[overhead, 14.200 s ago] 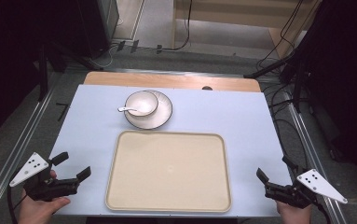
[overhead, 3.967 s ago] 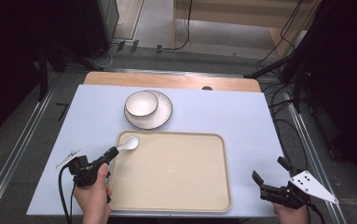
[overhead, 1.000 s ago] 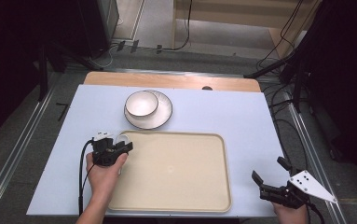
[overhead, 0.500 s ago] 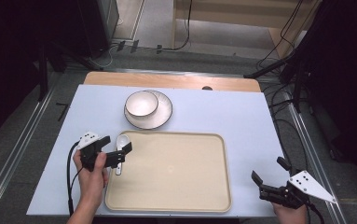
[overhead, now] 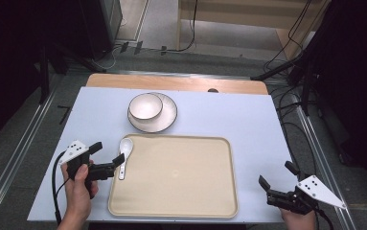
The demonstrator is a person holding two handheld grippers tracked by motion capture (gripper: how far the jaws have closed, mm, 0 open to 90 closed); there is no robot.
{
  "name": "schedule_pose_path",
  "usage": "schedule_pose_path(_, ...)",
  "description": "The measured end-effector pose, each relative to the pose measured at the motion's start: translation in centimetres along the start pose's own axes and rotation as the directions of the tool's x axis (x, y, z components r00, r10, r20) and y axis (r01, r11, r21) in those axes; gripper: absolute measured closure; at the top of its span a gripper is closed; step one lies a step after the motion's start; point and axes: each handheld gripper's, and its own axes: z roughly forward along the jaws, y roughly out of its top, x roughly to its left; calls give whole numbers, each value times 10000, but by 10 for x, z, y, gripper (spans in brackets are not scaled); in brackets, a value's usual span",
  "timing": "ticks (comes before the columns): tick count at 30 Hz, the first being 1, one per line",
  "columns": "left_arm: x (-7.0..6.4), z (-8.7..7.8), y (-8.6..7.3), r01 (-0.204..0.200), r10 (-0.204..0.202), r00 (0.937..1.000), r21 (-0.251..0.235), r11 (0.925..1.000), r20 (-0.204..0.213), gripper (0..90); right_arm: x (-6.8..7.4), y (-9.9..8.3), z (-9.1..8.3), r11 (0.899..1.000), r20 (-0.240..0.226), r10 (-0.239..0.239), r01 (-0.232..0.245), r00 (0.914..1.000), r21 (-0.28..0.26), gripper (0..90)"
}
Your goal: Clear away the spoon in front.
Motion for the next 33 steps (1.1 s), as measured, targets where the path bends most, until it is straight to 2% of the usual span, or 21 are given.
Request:
schedule_pose_path(5, 7, -11, -3, -135, 135, 9998, 25, 9999, -161, 0, 0, 0, 0, 10000, 13, 24, -24, 10000, -3, 2)
schedule_pose_path(12, 15, -24, -6, 26, -27, 9999, -155, 9999, -98, 0, 0, 0, 0, 10000, 34, -44, 44, 10000, -31, 2)
schedule_pose_path(22, 23, -50, -11, -534, 531, 9985, -294, 9981, -103, 0, -1, 0, -1, 10000, 104, 5, -5, 9999, -16, 2)
schedule_pose_path(27, 29, -60, -14, -483, 476, 9987, -373, 9981, -195, 0, 0, 0, -1, 10000, 96, 18, -18, 10000, 21, 2)
schedule_pose_path(33, 39, -71, -21, -612, 605, 9972, -161, 9980, -440, 0, 1, 0, -1, 10000, 39, -73, 73, 10000, -30, 2)
